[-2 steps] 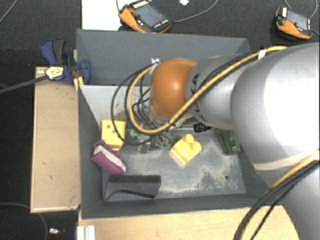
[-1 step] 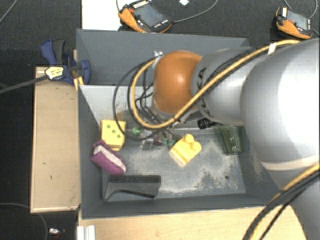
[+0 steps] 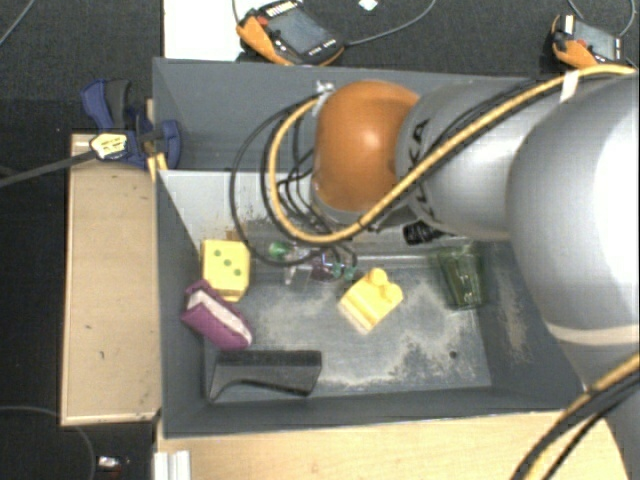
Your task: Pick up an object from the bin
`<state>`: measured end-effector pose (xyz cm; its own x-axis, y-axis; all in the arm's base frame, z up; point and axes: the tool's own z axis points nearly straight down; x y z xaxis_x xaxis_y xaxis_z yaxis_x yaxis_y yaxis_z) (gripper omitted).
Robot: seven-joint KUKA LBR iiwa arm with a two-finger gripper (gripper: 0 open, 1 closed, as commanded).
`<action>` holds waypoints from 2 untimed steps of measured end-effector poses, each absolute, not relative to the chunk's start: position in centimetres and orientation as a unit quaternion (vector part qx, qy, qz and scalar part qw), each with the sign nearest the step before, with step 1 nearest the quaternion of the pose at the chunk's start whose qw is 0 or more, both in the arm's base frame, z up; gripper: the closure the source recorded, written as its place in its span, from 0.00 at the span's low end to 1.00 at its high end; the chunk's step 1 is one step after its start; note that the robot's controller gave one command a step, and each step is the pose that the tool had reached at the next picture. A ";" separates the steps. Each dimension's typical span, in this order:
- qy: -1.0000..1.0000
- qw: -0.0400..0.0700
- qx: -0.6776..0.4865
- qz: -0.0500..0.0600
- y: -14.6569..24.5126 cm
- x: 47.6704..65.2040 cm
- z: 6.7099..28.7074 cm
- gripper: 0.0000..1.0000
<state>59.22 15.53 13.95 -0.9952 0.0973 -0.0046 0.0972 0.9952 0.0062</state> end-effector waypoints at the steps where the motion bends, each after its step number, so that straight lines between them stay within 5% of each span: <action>1: 0.999 0.006 0.050 0.004 15.5 59.4 15.4 1.00; 2: 0.999 0.008 0.051 0.005 15.5 59.5 15.6 1.00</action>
Offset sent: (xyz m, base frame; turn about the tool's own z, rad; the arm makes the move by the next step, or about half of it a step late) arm 0.0019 0.0003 0.0153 0.0007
